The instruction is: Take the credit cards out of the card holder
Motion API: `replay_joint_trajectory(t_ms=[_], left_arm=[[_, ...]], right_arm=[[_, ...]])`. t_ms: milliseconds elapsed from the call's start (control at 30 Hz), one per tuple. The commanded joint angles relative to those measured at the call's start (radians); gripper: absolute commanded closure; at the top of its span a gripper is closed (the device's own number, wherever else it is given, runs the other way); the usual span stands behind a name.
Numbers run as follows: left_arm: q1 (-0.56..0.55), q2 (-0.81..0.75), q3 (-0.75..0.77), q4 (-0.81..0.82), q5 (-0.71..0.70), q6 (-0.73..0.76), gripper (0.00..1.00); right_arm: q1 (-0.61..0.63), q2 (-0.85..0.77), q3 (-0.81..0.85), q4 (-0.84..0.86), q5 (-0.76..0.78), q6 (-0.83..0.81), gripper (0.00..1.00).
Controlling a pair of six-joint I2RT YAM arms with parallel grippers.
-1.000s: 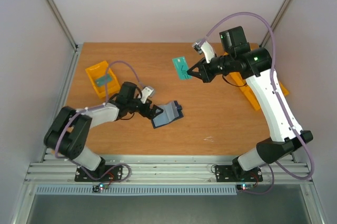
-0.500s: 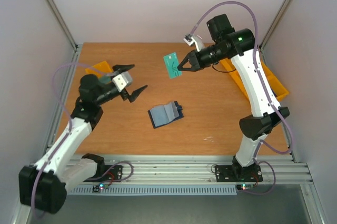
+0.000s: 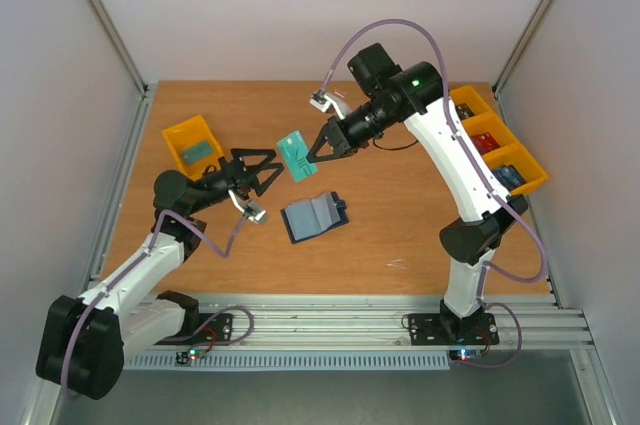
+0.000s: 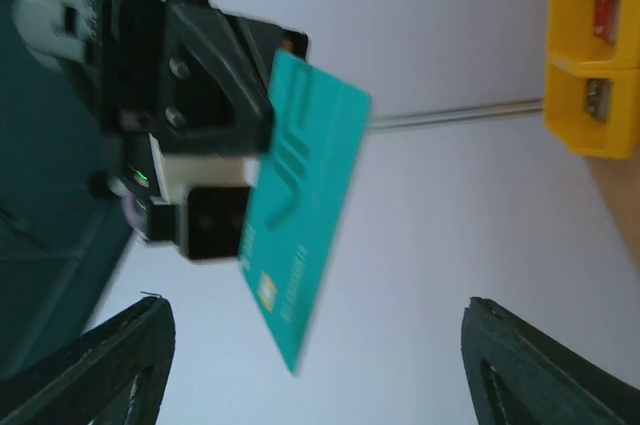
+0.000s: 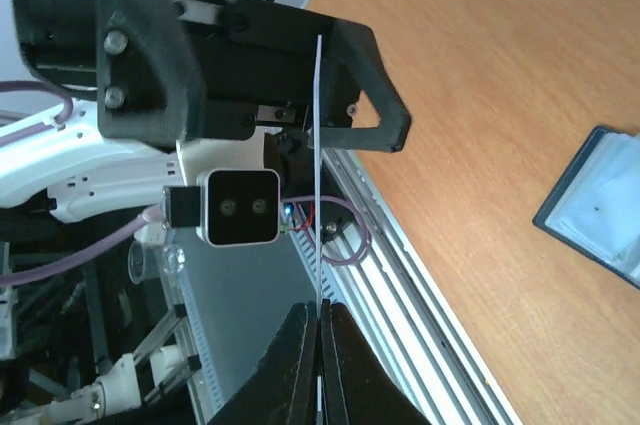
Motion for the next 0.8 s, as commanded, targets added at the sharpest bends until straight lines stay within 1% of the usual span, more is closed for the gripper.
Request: replay_joint_trajectory(t_ms=[0, 167, 300, 367, 400, 433, 467, 500, 567, 600, 667, 700, 767], left_arm=[[-0.027, -0.009, 0.006, 0.159, 0.073, 0.215, 0.25], [-0.049, -0.016, 0.002, 0.143, 0.073, 0.223, 0.44], [-0.055, -0.022, 0.007, 0.100, 0.055, 0.243, 0.57], [-0.057, -0.026, 0.009, 0.092, 0.045, 0.238, 0.66], [-0.058, -0.030, 0.010, 0.092, 0.042, 0.230, 0.75], [-0.058, -0.034, 0.010, 0.091, 0.043, 0.216, 0.88], [-0.059, -0.039, 0.007, 0.092, 0.043, 0.204, 0.98], [-0.061, -0.044, 0.005, 0.093, 0.043, 0.186, 1.00], [-0.061, -0.053, -0.005, 0.088, 0.028, 0.159, 1.00], [-0.061, -0.060, -0.010, 0.075, 0.013, 0.141, 1.00], [-0.062, -0.080, -0.014, -0.002, -0.035, 0.135, 1.00], [-0.062, -0.096, -0.011, -0.065, -0.072, 0.137, 1.00], [-0.062, -0.145, 0.017, -0.285, -0.163, 0.143, 1.00]], right_arm=[[0.025, 0.020, 0.032, 0.005, -0.020, 0.037, 0.99], [0.053, 0.044, 0.045, 0.031, -0.026, 0.052, 0.99], [0.067, 0.063, 0.076, 0.026, -0.037, 0.052, 0.99], [0.069, 0.066, 0.079, 0.018, -0.034, 0.047, 0.99], [0.070, 0.066, 0.079, 0.013, -0.032, 0.043, 0.99], [0.069, 0.066, 0.079, 0.008, -0.028, 0.040, 0.99], [0.071, 0.066, 0.080, 0.001, -0.017, 0.033, 0.99], [0.069, 0.064, 0.083, -0.004, 0.000, 0.029, 0.99], [0.067, 0.058, 0.096, -0.011, 0.061, 0.028, 0.99], [0.061, 0.052, 0.103, -0.011, 0.108, 0.037, 0.95], [0.037, 0.027, 0.102, 0.008, 0.184, 0.056, 0.77], [0.023, 0.012, 0.098, 0.022, 0.227, 0.063, 0.69], [0.002, -0.026, 0.082, 0.050, 0.320, 0.069, 0.54]])
